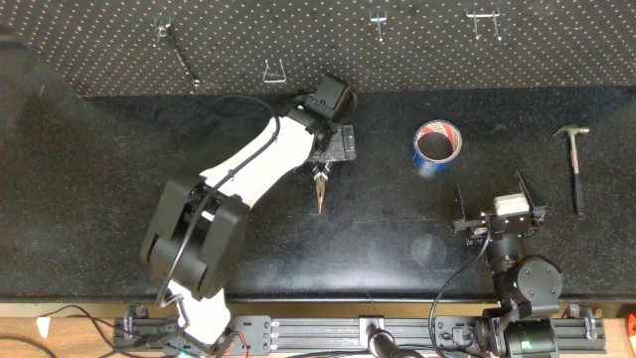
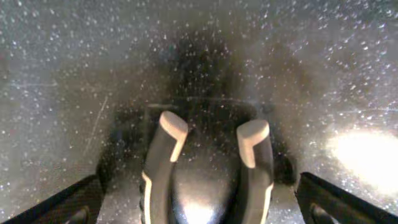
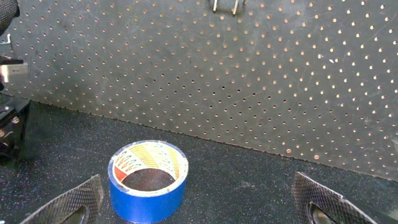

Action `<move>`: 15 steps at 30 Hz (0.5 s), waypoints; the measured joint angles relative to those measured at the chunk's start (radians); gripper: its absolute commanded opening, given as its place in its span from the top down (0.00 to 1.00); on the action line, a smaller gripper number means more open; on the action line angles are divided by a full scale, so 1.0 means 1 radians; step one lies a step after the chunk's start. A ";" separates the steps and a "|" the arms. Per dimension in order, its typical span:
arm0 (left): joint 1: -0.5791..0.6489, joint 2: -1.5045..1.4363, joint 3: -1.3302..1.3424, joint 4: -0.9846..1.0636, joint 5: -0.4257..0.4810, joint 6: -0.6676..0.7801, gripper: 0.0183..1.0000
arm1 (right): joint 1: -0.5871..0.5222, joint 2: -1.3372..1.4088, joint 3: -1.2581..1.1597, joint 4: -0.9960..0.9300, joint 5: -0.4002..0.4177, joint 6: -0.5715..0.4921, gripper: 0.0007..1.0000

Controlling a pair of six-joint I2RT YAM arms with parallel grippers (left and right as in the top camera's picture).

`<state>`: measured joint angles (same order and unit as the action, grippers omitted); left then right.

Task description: Place Tools Onto Pegboard

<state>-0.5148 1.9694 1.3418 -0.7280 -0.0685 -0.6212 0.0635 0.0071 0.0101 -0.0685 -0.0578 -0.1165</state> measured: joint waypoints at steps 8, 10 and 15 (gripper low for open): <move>0.001 0.000 0.011 -0.018 0.022 0.023 0.81 | 0.000 0.000 0.000 0.000 0.000 0.000 0.01; 0.001 0.000 0.014 -0.035 0.009 0.023 0.91 | 0.000 0.000 0.000 0.000 0.000 0.000 0.01; 0.001 0.000 0.016 -0.043 0.005 0.023 0.36 | 0.000 0.000 0.000 0.000 0.000 0.000 0.01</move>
<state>-0.5140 1.9694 1.3575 -0.7708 -0.0631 -0.5987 0.0635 0.0071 0.0101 -0.0689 -0.0578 -0.1165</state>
